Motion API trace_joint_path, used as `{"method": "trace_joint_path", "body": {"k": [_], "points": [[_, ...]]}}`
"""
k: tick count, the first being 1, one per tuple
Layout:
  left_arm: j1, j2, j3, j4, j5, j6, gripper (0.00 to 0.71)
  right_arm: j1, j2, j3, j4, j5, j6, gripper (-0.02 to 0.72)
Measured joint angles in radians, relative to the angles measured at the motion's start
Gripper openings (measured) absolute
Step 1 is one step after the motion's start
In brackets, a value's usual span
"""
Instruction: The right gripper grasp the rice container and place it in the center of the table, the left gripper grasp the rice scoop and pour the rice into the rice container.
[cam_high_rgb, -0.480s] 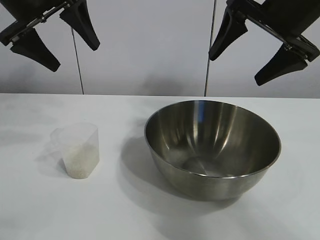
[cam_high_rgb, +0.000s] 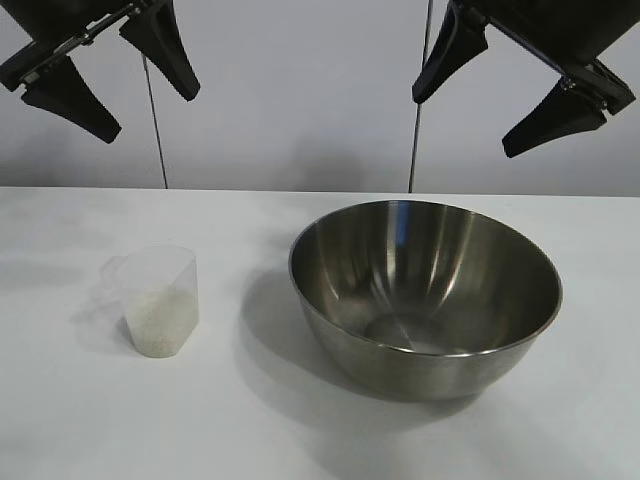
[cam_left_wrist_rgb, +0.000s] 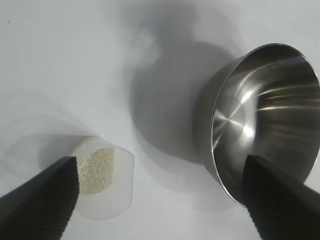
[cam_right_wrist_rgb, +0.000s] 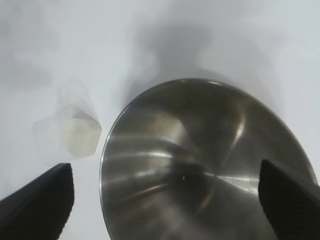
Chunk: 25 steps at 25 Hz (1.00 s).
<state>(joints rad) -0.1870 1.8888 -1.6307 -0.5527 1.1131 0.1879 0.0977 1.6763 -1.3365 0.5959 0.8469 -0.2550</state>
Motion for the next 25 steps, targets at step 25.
{"method": "trace_joint_path", "body": {"k": [25], "points": [[0.000, 0.000, 0.000, 0.000, 0.000, 0.001, 0.637, 0.000, 0.142, 0.290, -0.210, -0.209, 0.114, 0.671]]}}
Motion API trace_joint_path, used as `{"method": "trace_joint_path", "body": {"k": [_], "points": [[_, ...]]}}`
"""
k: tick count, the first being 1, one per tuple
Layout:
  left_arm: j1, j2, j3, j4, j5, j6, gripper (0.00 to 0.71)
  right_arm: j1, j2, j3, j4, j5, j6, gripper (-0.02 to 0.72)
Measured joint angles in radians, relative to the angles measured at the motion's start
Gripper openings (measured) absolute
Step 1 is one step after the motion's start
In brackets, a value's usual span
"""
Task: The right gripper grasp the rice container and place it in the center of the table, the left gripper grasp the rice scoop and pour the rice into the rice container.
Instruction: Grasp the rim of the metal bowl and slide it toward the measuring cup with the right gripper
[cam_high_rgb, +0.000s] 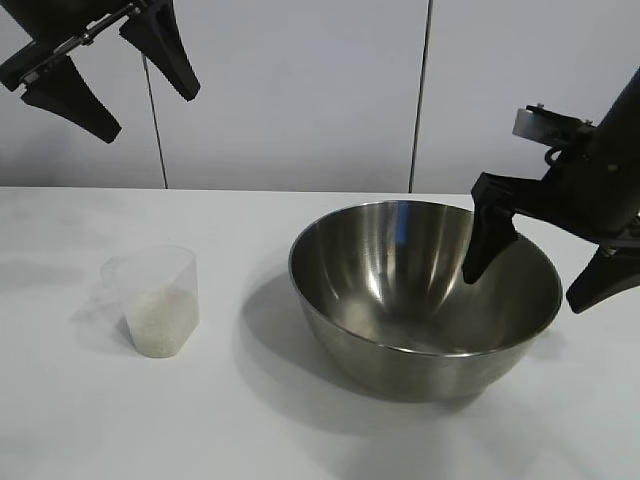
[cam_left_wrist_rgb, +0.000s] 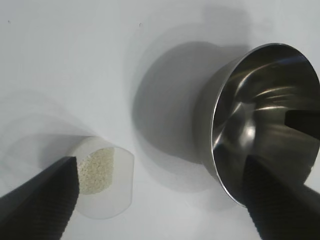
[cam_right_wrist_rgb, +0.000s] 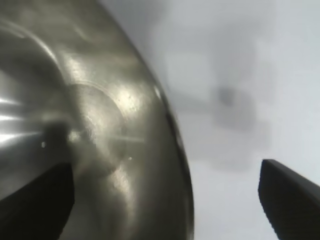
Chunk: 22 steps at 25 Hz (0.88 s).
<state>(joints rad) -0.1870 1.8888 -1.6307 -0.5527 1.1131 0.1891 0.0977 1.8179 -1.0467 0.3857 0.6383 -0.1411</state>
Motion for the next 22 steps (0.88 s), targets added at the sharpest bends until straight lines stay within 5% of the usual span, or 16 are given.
{"method": "trace_joint_path", "body": {"k": [4, 10, 15, 22], "points": [[0.000, 0.000, 0.000, 0.000, 0.000, 0.000, 0.637, 0.000, 0.022, 0.000, 0.028, -0.025, -0.005, 0.500], [0.000, 0.000, 0.000, 0.000, 0.000, 0.000, 0.637, 0.000, 0.057, 0.000, 0.049, -0.036, -0.005, 0.386], [0.000, 0.000, 0.000, 0.000, 0.000, 0.000, 0.637, 0.000, 0.064, 0.000, 0.062, -0.035, -0.005, 0.063], [0.000, 0.000, 0.000, 0.000, 0.000, 0.000, 0.637, 0.000, 0.064, 0.002, 0.133, -0.025, -0.062, 0.019]]}}
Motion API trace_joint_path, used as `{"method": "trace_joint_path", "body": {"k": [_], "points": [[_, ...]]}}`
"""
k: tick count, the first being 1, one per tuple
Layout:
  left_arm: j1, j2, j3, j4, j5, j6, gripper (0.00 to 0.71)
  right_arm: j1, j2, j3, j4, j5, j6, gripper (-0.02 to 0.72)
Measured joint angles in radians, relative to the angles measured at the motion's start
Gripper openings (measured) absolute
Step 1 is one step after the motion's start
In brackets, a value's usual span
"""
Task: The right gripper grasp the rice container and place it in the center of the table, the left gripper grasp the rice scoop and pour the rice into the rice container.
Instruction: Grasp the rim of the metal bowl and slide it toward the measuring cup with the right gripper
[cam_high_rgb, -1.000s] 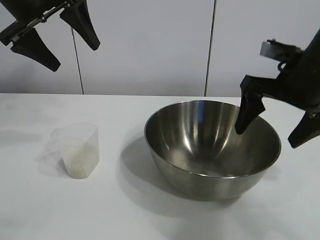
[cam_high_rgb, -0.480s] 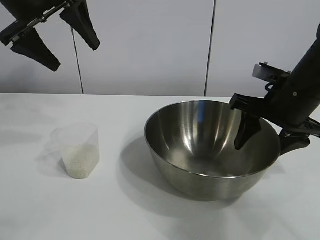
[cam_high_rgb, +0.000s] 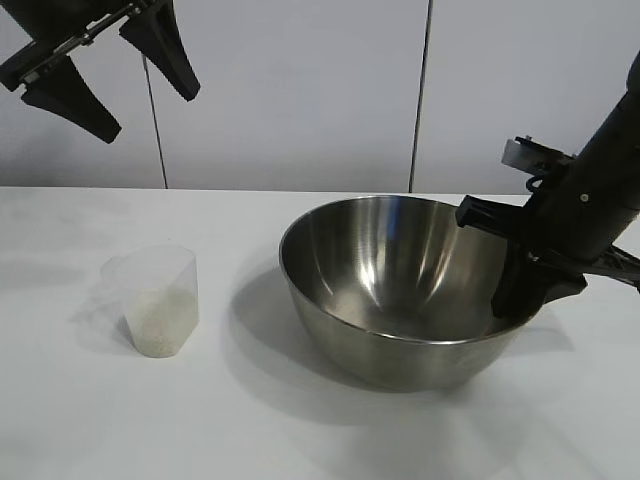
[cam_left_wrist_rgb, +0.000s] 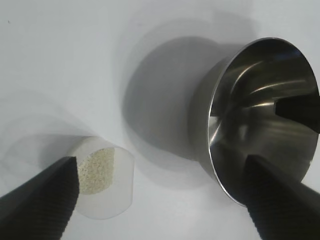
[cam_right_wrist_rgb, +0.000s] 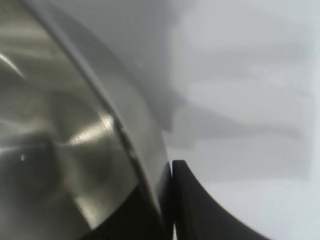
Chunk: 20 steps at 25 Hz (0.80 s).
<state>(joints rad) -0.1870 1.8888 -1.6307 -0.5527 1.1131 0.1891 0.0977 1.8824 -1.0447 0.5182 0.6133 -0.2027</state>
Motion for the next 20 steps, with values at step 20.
{"method": "trace_joint_path", "body": {"k": [20], "points": [[0.000, 0.000, 0.000, 0.000, 0.000, 0.000, 0.636, 0.194, 0.039, -0.028, 0.000, -0.039, 0.004, 0.011]]}}
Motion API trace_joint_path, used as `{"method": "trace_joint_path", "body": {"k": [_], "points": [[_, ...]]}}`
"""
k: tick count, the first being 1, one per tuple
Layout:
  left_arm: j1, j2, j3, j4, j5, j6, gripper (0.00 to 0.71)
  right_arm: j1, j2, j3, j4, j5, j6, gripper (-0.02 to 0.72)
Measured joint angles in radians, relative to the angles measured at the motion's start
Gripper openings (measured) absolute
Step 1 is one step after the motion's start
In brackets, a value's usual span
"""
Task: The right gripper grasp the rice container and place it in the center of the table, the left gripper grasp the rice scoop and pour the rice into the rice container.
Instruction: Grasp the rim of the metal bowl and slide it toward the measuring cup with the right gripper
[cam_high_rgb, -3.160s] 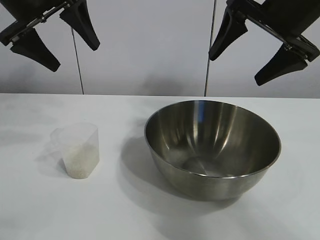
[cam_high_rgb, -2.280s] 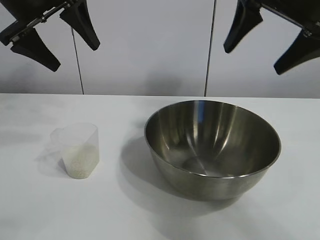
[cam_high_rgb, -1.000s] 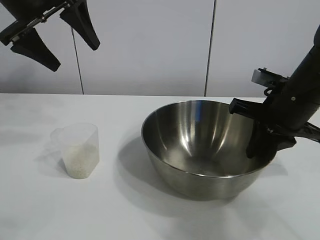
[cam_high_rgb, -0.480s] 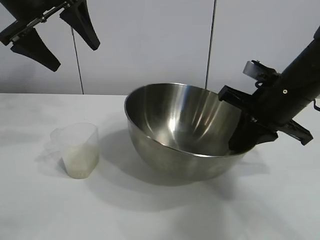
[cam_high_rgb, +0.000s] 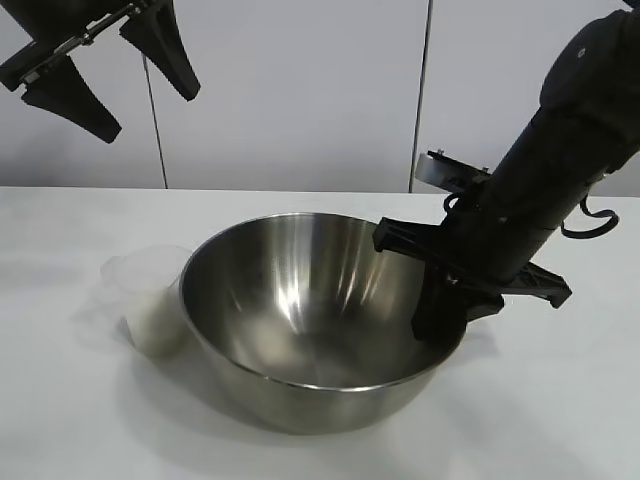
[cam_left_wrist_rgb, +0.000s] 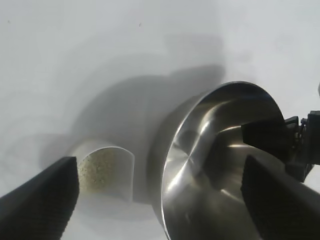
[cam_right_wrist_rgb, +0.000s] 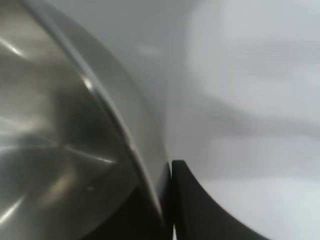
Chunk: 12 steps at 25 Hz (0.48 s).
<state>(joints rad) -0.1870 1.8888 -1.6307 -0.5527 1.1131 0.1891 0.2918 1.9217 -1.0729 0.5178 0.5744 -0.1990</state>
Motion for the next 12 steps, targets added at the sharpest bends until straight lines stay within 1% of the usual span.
{"method": "trace_joint_path", "body": {"k": [1, 3, 4, 5, 6, 8, 9, 10, 11, 12], "points": [[0.000, 0.000, 0.000, 0.000, 0.000, 0.000, 0.636, 0.001, 0.000, -0.005, -0.014, -0.001, 0.007, 0.011], [0.000, 0.000, 0.000, 0.000, 0.000, 0.000, 0.636, 0.001, 0.002, -0.012, -0.017, 0.003, 0.015, 0.024], [0.000, 0.000, 0.000, 0.000, 0.000, 0.000, 0.636, 0.001, 0.002, -0.019, -0.017, 0.008, 0.015, 0.052], [0.000, 0.000, 0.000, 0.000, 0.000, 0.000, 0.636, 0.001, 0.002, -0.028, -0.015, 0.014, 0.016, 0.098], [0.000, 0.000, 0.000, 0.000, 0.000, 0.000, 0.636, 0.001, 0.002, -0.037, -0.014, 0.025, 0.017, 0.153], [0.000, 0.000, 0.000, 0.000, 0.000, 0.001, 0.636, 0.001, 0.002, -0.068, -0.014, 0.065, 0.022, 0.364], [0.000, 0.000, 0.000, 0.000, 0.000, 0.001, 0.636, 0.001, 0.000, -0.091, -0.014, 0.093, 0.022, 0.484], [0.000, 0.000, 0.000, 0.000, 0.000, 0.001, 0.636, 0.001, -0.003, -0.112, -0.016, 0.118, 0.022, 0.559], [0.000, 0.000, 0.000, 0.000, 0.000, 0.001, 0.636, 0.001, -0.012, -0.146, -0.028, 0.156, 0.022, 0.613], [0.000, 0.000, 0.000, 0.000, 0.000, 0.001, 0.636, 0.001, -0.023, -0.172, -0.042, 0.183, 0.022, 0.645]]}}
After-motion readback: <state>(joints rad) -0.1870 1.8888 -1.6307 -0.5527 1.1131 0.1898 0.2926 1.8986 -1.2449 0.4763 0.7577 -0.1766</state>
